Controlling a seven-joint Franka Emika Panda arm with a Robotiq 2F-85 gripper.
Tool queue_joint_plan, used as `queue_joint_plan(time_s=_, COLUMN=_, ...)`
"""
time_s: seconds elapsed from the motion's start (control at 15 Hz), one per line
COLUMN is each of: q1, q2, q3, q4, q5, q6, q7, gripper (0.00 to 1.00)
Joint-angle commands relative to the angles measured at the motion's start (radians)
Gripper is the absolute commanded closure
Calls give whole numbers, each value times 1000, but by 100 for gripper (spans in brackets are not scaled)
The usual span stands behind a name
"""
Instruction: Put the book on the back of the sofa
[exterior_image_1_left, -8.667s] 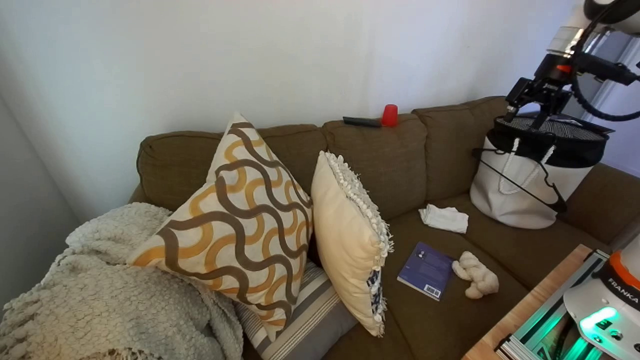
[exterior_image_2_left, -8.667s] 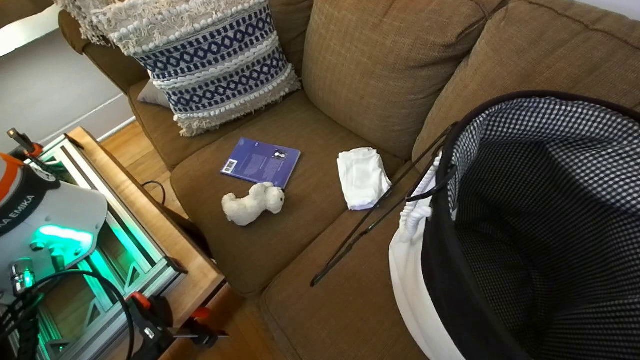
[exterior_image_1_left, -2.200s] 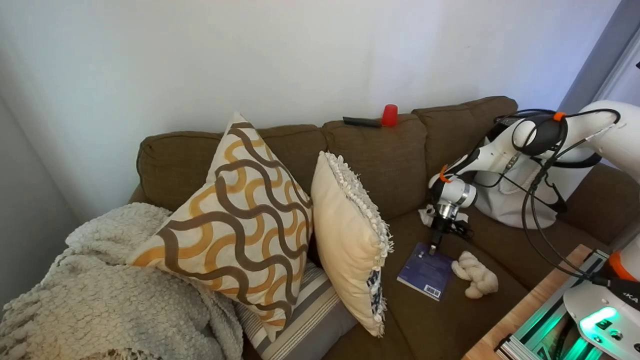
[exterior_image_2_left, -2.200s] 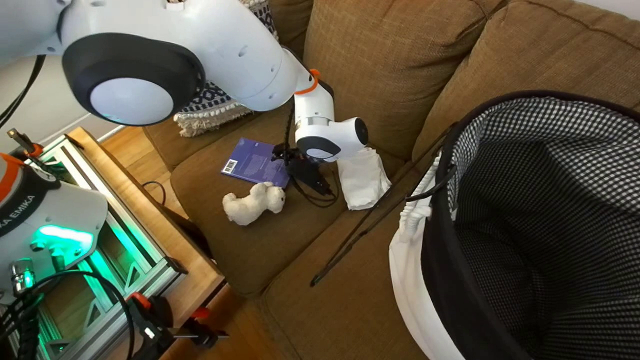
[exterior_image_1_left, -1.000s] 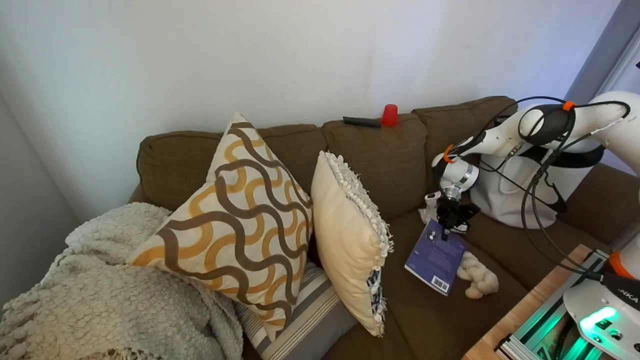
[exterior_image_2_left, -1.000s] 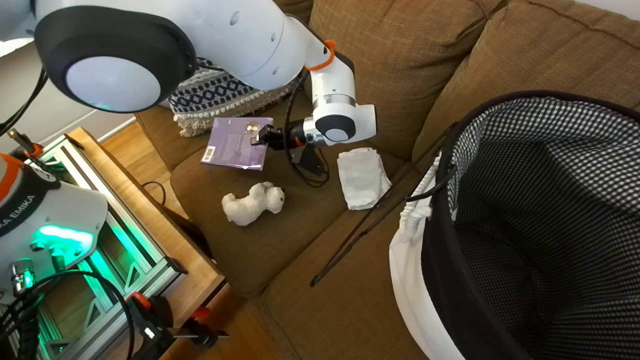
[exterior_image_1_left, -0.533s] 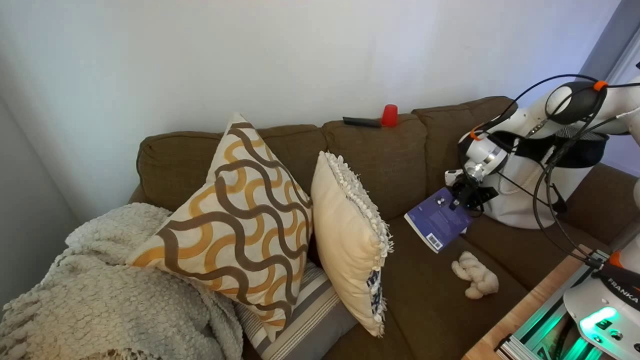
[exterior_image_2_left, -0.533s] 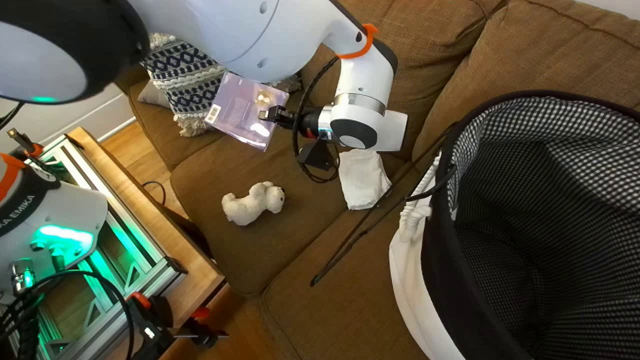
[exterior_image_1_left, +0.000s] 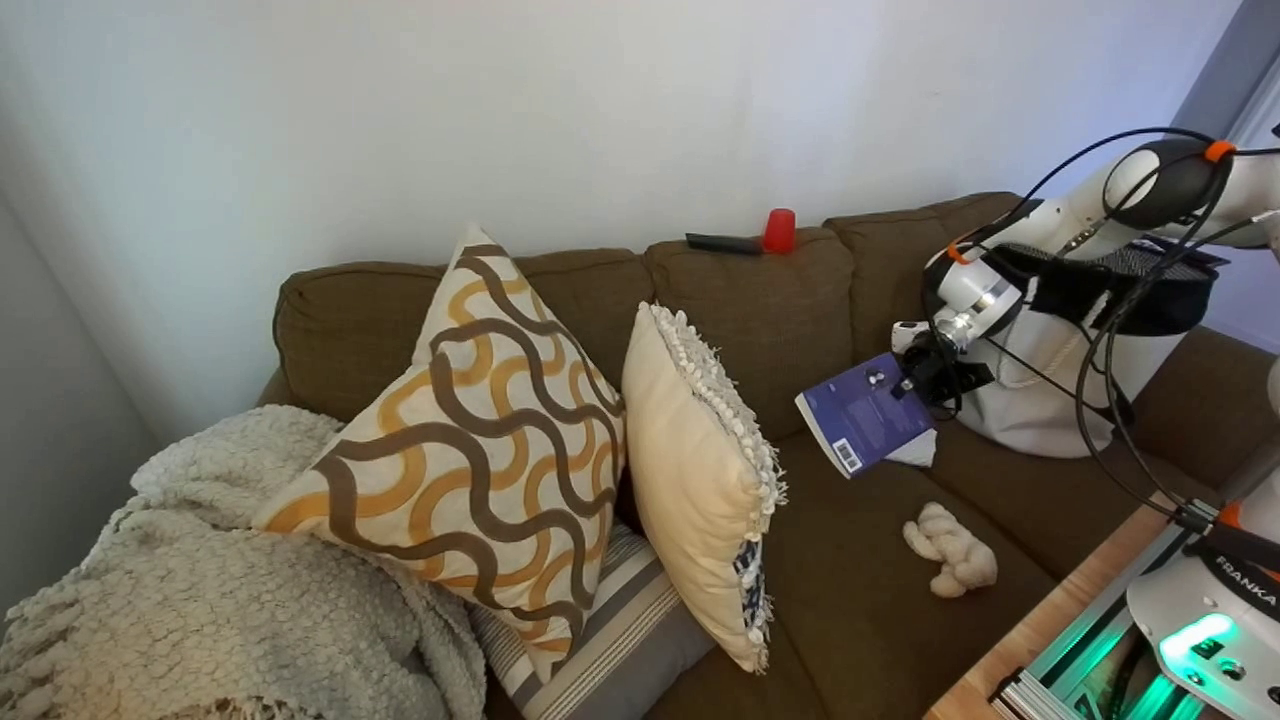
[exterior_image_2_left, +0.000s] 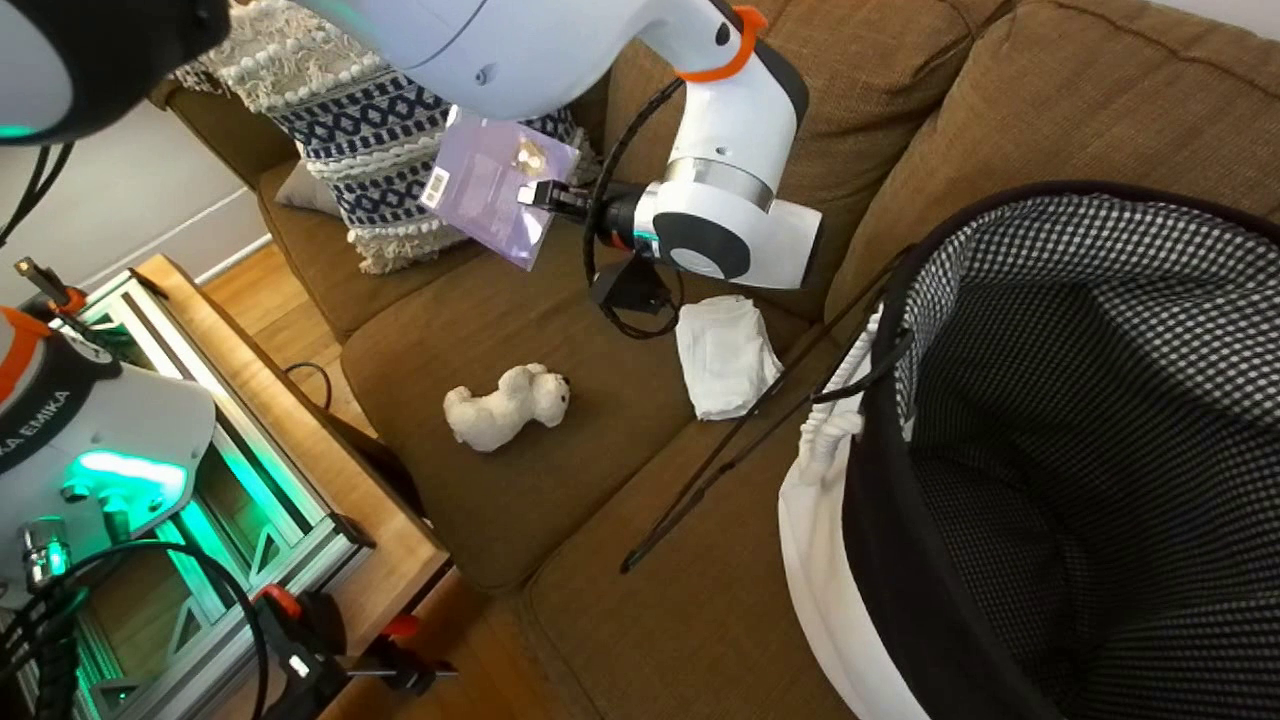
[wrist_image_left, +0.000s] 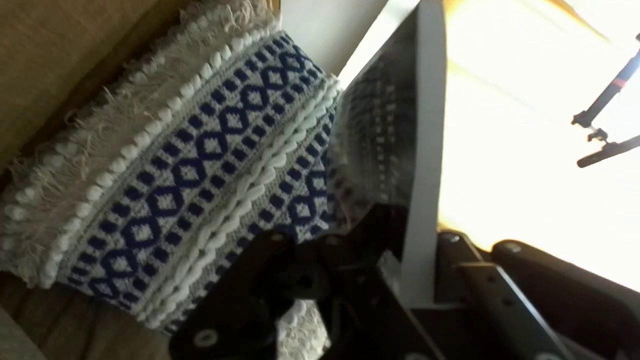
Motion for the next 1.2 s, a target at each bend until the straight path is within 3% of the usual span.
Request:
queue_joint_plan(time_s=0.0, q1=-32, q2=-73, q3=-1, q4=-43, q5=139, q6=-111, q7=-54, gripper=96)
queue_joint_plan(time_s=0.27, q1=-41, q2=-220, q3=-52, q4=-151, q5=304, q6=-182, q7=-151, gripper=96)
queue_joint_plan(time_s=0.53, q1=-57, q2=-393, q3=-161, q4=-259, q5=468, q6=-265, q7=-174, gripper=96)
queue_joint_plan(time_s=0.67, q1=-68, q2=-418, q3=-228, q4=-250, q5=538, q6=-294, q7=-150, gripper=96)
queue_joint_plan(time_s=0.73, q1=-8, q2=-357, q3=-233, q4=-179, q5=491, q6=-294, q7=-154, gripper=96)
queue_joint_plan(time_s=0.8, q1=-14, q2=-377, q3=-255, q4=-183, q5=497, q6=-299, q7=-151, gripper=85)
queue_joint_plan(time_s=0.93, q1=-7, q2=-378, q3=-265, q4=-182, q5=495, q6=-298, q7=-150, gripper=85)
queue_joint_plan(time_s=1.0, q1=4, q2=-371, q3=-265, q4=-182, q5=495, q6=-298, q7=-151, gripper=96)
queue_joint_plan(time_s=1.13, q1=-8, q2=-359, q3=-249, q4=-186, q5=618, q6=-344, q7=-49, gripper=96)
